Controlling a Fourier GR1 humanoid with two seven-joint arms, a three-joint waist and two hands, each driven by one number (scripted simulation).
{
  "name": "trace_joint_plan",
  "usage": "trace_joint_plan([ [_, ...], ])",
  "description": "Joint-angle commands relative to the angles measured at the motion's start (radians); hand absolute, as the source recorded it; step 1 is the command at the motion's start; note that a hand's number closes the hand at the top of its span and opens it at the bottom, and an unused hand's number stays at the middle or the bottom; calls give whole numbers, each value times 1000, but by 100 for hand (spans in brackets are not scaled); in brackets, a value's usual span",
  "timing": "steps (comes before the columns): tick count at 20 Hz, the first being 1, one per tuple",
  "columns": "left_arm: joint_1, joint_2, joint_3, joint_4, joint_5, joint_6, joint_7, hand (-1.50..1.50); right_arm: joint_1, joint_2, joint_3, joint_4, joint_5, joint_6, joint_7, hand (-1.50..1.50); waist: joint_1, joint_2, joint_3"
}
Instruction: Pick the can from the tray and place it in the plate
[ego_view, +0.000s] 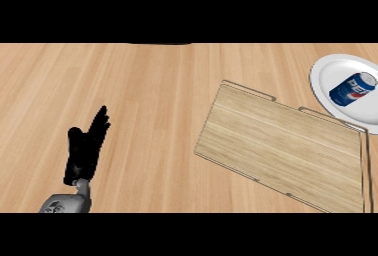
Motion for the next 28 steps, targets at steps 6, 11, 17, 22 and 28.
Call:
trace_joint_plan([
  [6, 10, -14, -1, -1, 6, -5, -7, 0, 28, 45, 27, -1, 4, -84, -43, -150, 13, 4, 1],
  [11, 10, -25, -4, 9, -5, 7, -26, 0, 21, 37, 42, 6, 16, -151, 8, -150, 16, 7, 1],
  [17, 4, -25, -7, -10, -18, 16, -10, 0, 52, 19, 40, 15, 5, -155, -1, -150, 12, 5, 1],
  [22, 17, 4, 17, 29, 11, -32, -60, 0, 85, 21, 47, 18, 7, -201, -4, -150, 10, 5, 1],
  [28, 16, -18, 11, 27, 2, -12, -43, 0, 143, -15, 42, 19, -6, -170, -43, -150, 1, 2, 1],
])
